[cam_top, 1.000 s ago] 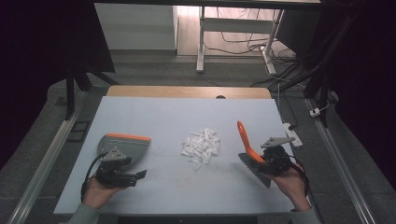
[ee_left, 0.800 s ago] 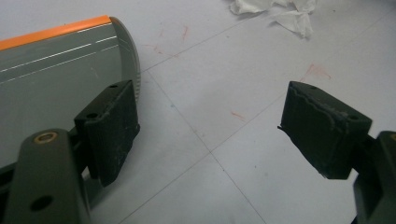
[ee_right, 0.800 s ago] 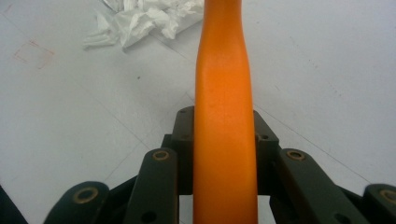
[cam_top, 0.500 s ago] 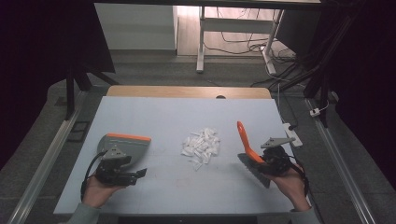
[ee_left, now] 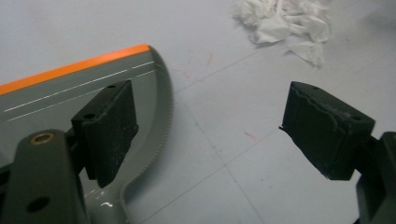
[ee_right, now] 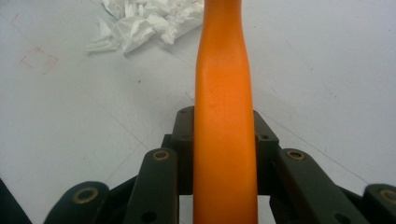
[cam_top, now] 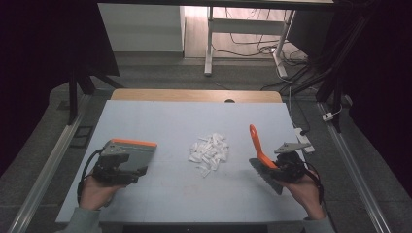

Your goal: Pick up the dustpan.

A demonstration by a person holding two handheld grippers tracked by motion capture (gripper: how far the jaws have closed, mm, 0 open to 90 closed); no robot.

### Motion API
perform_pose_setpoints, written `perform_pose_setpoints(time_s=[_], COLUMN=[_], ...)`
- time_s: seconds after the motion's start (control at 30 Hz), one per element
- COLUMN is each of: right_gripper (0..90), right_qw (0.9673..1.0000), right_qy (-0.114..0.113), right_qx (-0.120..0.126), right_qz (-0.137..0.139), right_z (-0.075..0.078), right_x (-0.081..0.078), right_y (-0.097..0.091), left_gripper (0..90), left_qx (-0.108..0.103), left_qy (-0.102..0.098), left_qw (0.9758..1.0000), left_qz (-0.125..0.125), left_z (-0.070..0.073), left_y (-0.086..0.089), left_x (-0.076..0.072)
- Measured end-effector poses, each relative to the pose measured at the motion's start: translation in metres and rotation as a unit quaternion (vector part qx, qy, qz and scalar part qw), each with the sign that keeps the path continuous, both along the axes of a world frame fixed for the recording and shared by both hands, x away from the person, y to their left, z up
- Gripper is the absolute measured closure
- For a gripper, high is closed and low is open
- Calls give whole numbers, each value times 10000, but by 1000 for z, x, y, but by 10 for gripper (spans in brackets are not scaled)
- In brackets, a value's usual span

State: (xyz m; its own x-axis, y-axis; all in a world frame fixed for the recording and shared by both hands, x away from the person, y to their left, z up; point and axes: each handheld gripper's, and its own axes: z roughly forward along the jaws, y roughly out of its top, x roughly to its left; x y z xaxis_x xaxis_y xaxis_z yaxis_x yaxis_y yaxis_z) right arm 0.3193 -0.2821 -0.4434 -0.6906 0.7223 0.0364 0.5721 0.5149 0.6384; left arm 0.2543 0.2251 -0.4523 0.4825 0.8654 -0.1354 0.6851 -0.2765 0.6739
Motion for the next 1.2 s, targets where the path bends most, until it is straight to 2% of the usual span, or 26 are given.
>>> perform_pose_setpoints(time_s=[0.07,0.2,0.23,0.27,0.33,0.53,0.63,0.73,0.8,0.93,1.2], right_gripper=[704,704,704,704,704,704,704,704,704,704,704], right_qw=[10000,10000,10000,10000,10000,9999,9999,9998,9998,9998,9997], right_qy=[3,11,0,6,26,58,63,69,72,81,112], right_qx=[-11,-44,-61,-69,-82,-134,-150,-161,-162,-184,-214], right_qz=[0,-18,-19,-25,-21,-3,6,14,23,34,46], right_z=[0,-1,-1,-1,-2,-5,-6,-7,-7,-8,-11], right_x=[0,0,0,0,0,0,0,1,1,1,1], right_y=[1,2,2,3,3,5,5,5,5,6,8], left_gripper=[178,173,171,171,171,160,152,145,143,136,134], left_qx=[84,101,55,55,-12,-43,-84,14,-1,-9,-33], left_qy=[47,89,146,146,251,442,648,784,870,964,1215], left_qw=[9999,9996,9990,9990,9980,9966,9948,9932,9926,9915,9873], left_qz=[73,251,410,410,573,692,785,857,851,878,1018], left_z=[0,2,2,2,0,-3,-8,-13,-16,-21,-34], left_y=[4,13,19,19,28,36,38,38,38,39,48], left_x=[0,0,0,0,-2,-4,-4,-5,-5,-4,-4])
